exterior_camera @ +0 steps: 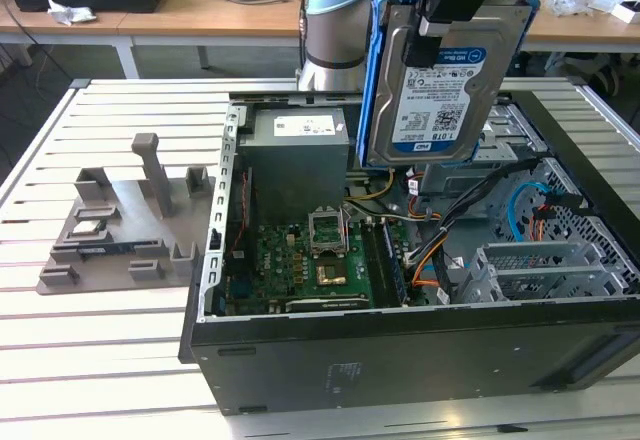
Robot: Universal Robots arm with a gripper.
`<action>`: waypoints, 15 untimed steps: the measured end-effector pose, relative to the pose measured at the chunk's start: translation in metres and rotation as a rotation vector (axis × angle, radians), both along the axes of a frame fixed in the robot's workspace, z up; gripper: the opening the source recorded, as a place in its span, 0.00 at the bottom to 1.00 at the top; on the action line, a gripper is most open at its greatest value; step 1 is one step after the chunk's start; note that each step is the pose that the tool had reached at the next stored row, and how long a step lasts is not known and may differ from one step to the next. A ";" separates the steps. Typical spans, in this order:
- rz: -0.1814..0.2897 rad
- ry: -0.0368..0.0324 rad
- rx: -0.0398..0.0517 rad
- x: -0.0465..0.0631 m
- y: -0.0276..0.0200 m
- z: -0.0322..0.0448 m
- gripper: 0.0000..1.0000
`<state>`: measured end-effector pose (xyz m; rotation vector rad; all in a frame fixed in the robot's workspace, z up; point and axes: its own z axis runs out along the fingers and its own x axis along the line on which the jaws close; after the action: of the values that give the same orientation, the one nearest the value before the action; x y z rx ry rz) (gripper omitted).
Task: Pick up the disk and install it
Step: 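Pick up the disk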
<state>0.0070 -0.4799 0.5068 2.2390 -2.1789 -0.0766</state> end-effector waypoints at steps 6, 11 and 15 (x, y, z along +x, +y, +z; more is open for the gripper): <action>0.000 0.0000 0.0000 0.001 -0.0150 0.0000 0.37; 0.000 0.0000 0.0000 0.002 -0.0260 -0.0001 0.37; 0.000 0.0001 0.0000 0.002 -0.0330 0.0000 0.37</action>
<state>0.0091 -0.5129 0.5068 2.2390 -2.1788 -0.0766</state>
